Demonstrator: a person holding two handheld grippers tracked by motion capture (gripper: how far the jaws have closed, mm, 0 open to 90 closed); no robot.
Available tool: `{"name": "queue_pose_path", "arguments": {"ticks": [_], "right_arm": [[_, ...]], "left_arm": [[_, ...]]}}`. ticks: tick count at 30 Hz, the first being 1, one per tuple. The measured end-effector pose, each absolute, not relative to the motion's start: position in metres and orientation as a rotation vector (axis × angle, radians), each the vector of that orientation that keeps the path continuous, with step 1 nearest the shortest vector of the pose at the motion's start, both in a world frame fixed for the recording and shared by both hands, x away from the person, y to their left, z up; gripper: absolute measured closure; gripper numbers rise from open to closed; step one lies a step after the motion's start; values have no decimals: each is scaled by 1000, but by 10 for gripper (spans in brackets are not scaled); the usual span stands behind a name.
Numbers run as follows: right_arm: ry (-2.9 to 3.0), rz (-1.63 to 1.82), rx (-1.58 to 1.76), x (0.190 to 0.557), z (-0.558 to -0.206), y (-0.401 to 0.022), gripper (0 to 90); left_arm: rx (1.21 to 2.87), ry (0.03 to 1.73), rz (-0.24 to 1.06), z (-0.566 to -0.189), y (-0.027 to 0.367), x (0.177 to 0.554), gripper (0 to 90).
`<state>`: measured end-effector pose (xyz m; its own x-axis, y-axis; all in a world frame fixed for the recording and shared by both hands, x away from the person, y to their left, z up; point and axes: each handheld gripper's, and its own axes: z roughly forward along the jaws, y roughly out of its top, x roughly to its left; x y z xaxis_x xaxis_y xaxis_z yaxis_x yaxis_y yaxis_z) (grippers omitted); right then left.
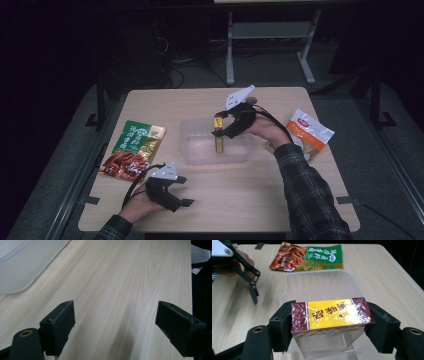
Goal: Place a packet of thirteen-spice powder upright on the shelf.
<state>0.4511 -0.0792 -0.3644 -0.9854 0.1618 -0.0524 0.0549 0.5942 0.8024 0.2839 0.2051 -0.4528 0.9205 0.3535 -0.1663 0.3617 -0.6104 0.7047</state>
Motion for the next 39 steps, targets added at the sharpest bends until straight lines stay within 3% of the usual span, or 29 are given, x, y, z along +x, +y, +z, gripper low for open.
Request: {"name": "queue_pose_path", "arguments": {"ticks": [17,28,39], "right_arm": [[2748,1323,250,457,-391,-77,286],[2694,1388,398,447,-366,-89,187],[2646,1375,539,409,-354,-103,163]], "left_arm": [[2280,497,-27,-454,202,283,148],[2277,506,-29,-454,203,284,144],[2244,544,-35,-453,205,284,145]]}}
